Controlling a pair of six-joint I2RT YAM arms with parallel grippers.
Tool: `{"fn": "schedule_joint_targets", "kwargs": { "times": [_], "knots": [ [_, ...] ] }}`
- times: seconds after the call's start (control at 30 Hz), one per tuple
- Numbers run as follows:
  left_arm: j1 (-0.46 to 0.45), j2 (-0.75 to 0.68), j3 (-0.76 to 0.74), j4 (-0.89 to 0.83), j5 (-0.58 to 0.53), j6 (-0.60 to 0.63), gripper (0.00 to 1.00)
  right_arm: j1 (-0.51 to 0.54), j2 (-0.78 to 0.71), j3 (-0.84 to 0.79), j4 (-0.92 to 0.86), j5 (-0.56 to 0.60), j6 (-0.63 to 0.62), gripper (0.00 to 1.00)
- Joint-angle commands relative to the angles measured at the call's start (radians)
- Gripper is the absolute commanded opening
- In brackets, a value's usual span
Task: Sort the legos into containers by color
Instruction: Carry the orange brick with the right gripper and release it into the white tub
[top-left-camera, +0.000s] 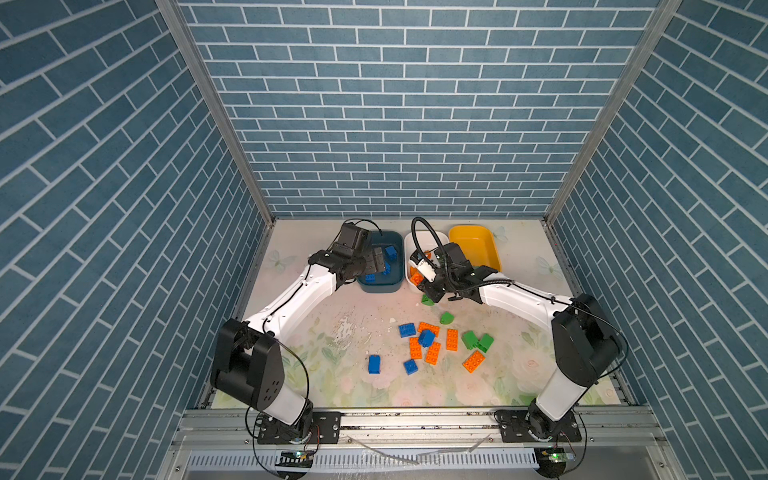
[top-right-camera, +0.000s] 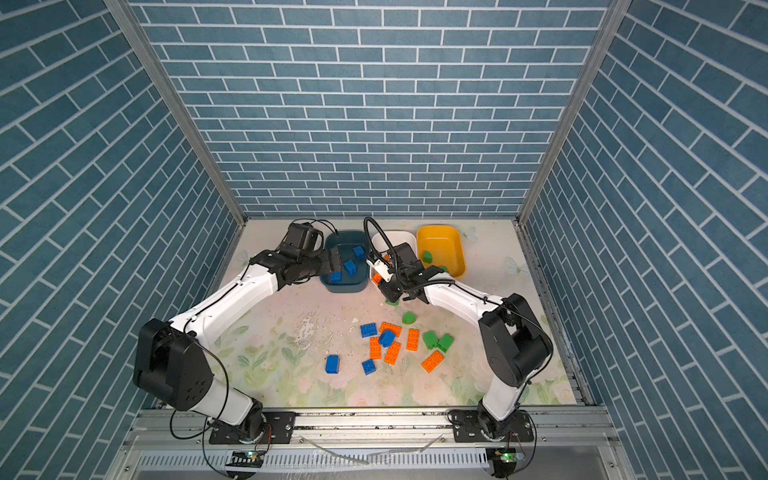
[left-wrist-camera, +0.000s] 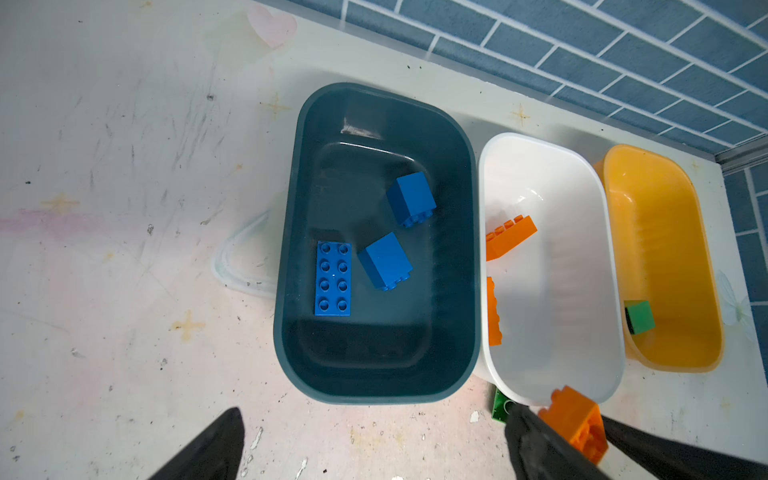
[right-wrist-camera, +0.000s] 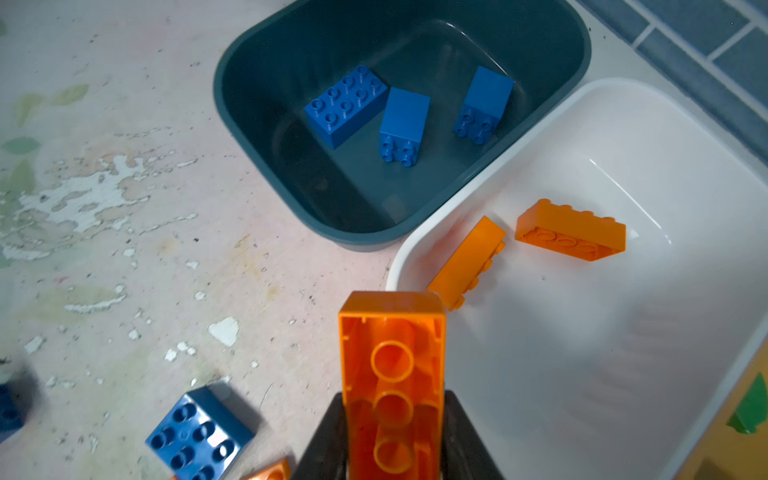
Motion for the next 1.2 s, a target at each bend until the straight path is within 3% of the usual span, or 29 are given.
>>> {"fn": "schedule_joint_targets", "kwargs": {
  "times": [0.0, 0.33, 0.57, 0.7, 0.97, 1.17],
  "knots": [
    [0.005, -0.024, -0.008, -0.011, 0.003, -0.015, 0.99, -0.015, 0.067, 0.092, 0.059, 0.017, 0.108, 0.23],
    [-0.001, -0.028, -0.012, -0.055, 0.032, -0.048, 0.99, -0.082, 0.197, 0.24, -0.005, 0.04, 0.257, 0.23],
    [-0.007, -0.024, -0.025, -0.067, 0.009, -0.049, 0.99, -0.123, 0.234, 0.3, -0.125, 0.183, 0.322, 0.27],
    [-0.032, -0.02, -0.017, -0.078, -0.041, -0.023, 0.99, -0.123, 0.204, 0.29, -0.149, 0.198, 0.306, 0.38],
    [-0.041, 0.006, 0.002, -0.079, -0.032, -0.019, 0.99, -0.118, 0.08, 0.173, -0.134, 0.156, 0.322, 0.66],
    [-0.041, 0.025, 0.006, -0.074, -0.008, -0.025, 0.99, -0.115, -0.042, 0.047, -0.106, 0.125, 0.367, 0.79]
  ]
}}
